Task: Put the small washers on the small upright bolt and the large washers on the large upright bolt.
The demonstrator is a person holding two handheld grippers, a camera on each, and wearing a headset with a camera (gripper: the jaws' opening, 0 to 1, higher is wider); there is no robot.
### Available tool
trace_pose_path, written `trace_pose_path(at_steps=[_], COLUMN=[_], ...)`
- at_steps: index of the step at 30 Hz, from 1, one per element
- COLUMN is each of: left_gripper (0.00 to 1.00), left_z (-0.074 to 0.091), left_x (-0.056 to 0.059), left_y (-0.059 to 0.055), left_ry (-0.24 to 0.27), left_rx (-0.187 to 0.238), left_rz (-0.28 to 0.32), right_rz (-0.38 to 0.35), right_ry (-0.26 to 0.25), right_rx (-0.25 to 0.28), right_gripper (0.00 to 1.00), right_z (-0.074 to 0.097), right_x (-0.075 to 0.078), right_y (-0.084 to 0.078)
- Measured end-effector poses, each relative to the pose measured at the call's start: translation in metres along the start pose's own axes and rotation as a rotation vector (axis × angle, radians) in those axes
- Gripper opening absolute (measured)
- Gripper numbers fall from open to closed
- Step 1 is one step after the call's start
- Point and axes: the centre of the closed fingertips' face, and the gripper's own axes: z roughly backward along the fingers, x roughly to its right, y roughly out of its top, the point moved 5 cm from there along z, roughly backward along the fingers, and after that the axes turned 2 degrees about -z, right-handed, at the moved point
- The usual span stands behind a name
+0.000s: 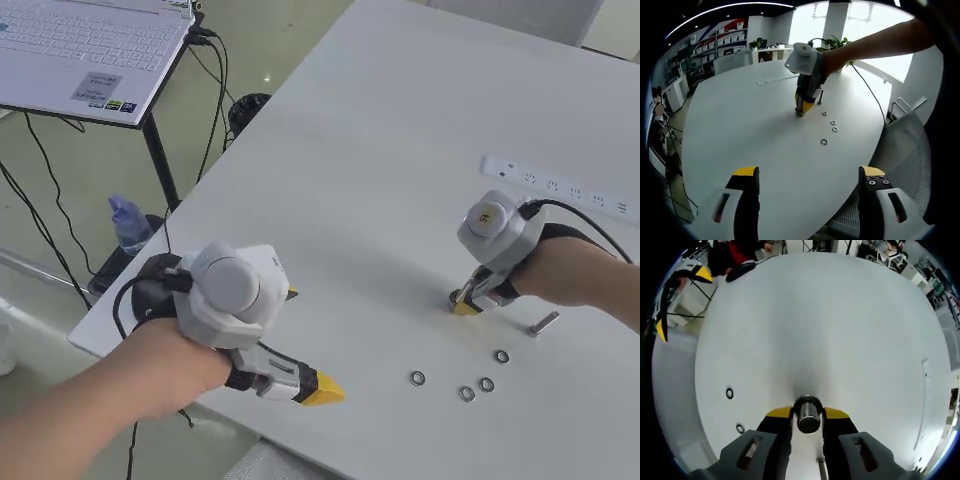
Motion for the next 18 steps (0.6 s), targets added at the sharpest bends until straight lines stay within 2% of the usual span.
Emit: trace_pose_path(at_steps=[14, 18], left_gripper=[0.80, 0.80], left_z=[0.0030, 0.0048], left_x=[-0.0002, 0.0008], left_y=[-0.0019, -0.0016], left_ry=[0.001, 0.003], left_rx=[-0.004, 0.000], left_rz=[-0.007, -0.005], right_rz=[0.015, 0.014], right_ry=[-0.005, -0.007], right_rx=[-0.002, 0.007], right_gripper=[0.24, 0.29], right_z=[0.0010, 0.0018], right_x=[-0.0003, 0.0002], right_y=[-0.0009, 0.0001])
